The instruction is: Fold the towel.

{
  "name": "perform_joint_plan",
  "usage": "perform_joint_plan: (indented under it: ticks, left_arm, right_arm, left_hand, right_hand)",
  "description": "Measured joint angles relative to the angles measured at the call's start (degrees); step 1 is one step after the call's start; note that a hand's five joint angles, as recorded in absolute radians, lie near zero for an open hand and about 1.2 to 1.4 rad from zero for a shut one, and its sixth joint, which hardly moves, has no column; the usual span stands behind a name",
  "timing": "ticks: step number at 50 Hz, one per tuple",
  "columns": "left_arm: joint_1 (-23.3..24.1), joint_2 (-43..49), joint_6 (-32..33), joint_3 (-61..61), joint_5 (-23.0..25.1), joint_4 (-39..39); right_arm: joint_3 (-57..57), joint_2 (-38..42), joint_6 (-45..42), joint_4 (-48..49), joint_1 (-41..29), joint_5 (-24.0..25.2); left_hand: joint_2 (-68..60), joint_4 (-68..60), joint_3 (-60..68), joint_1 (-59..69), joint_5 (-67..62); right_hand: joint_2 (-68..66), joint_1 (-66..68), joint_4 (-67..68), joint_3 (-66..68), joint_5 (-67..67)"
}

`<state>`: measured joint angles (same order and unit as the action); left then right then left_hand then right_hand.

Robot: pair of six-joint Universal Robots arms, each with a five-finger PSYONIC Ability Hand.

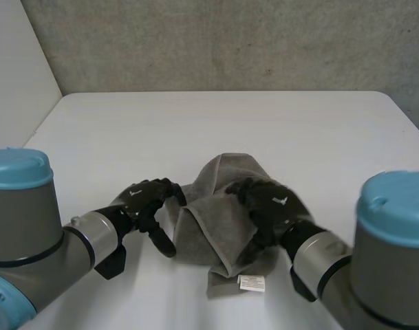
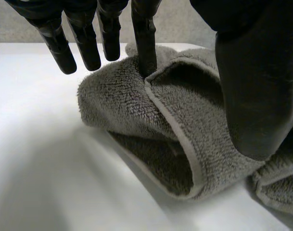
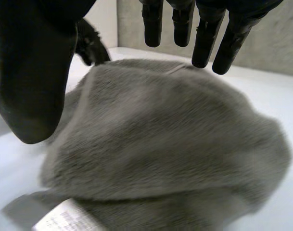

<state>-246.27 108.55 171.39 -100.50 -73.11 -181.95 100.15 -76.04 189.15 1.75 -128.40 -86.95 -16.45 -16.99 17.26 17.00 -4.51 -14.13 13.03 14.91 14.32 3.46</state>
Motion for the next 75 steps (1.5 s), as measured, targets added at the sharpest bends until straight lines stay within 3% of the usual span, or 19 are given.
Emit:
perform_joint_plan:
  ticks: [16,19,25,27,38,48,66,69,70,75]
  left_arm:
    - [1.7,6.6,-0.2,0.6,-1.8,-5.4]
    - [2.5,7.6,-0.3,1.0,-2.7,-5.9]
    - [4.1,9.2,-0.4,2.1,-4.8,-6.5]
    - [4.6,9.6,-0.6,2.5,-5.7,-6.6]
    - [6.0,9.5,-1.6,4.2,-8.4,-6.9]
    - [10.6,10.1,-4.9,5.5,-8.4,-10.1]
    - [16.9,12.1,-10.7,7.9,-8.3,-12.0]
    - [17.3,12.6,-11.7,8.1,-8.3,-12.0]
    - [17.5,12.8,-12.2,8.2,-8.4,-12.0]
    - [17.8,13.7,-13.5,8.5,-8.4,-12.0]
  right_arm:
    - [-0.6,9.8,3.6,7.1,-3.7,-4.1]
    - [-0.5,10.8,3.3,8.7,-3.8,-5.2]
    - [0.0,11.8,3.1,11.7,-3.5,-7.1]
    - [0.2,11.6,3.0,12.4,-3.2,-7.8]
    - [2.7,5.3,1.8,12.5,2.4,-7.7]
    - [8.4,0.2,-1.7,12.4,9.5,-2.1]
    - [12.8,-2.3,-1.7,14.4,12.5,-1.6]
    - [13.2,-2.6,-1.8,15.0,12.9,-1.5]
    - [13.3,-2.8,-1.8,15.2,13.0,-1.4]
    - [13.5,-3.1,-1.9,15.6,13.1,-1.4]
  left_hand:
    - [0.0,0.0,0.0,0.0,0.0]
    - [0.0,0.0,0.0,0.0,0.0]
    - [0.0,0.0,0.0,0.0,0.0]
    - [0.0,0.0,0.0,0.0,0.0]
    - [0.0,0.0,0.0,0.0,0.0]
    - [0.0,0.0,0.0,0.0,-0.1]
    - [-0.7,-0.4,0.5,0.5,-3.2]
    - [-7.5,-6.7,6.6,7.0,-9.9]
    - [-17.5,-16.7,16.3,16.5,-18.7]
    - [-41.8,-42.0,39.8,41.2,-44.0]
  right_hand:
    - [-0.9,1.4,0.6,0.8,1.2]
    - [-11.1,11.8,9.7,11.0,11.6]
    - [-52.1,52.5,49.6,49.8,52.1]
    - [-59.8,60.5,58.8,58.4,60.4]
    - [-60.5,60.8,60.4,59.5,60.5]
    - [-60.5,60.8,60.4,59.5,60.5]
    - [-60.8,61.3,60.4,59.5,60.5]
    - [-60.8,61.3,60.4,59.8,60.5]
    - [-60.8,61.3,60.4,59.8,60.5]
    - [-60.8,61.3,60.4,59.8,60.5]
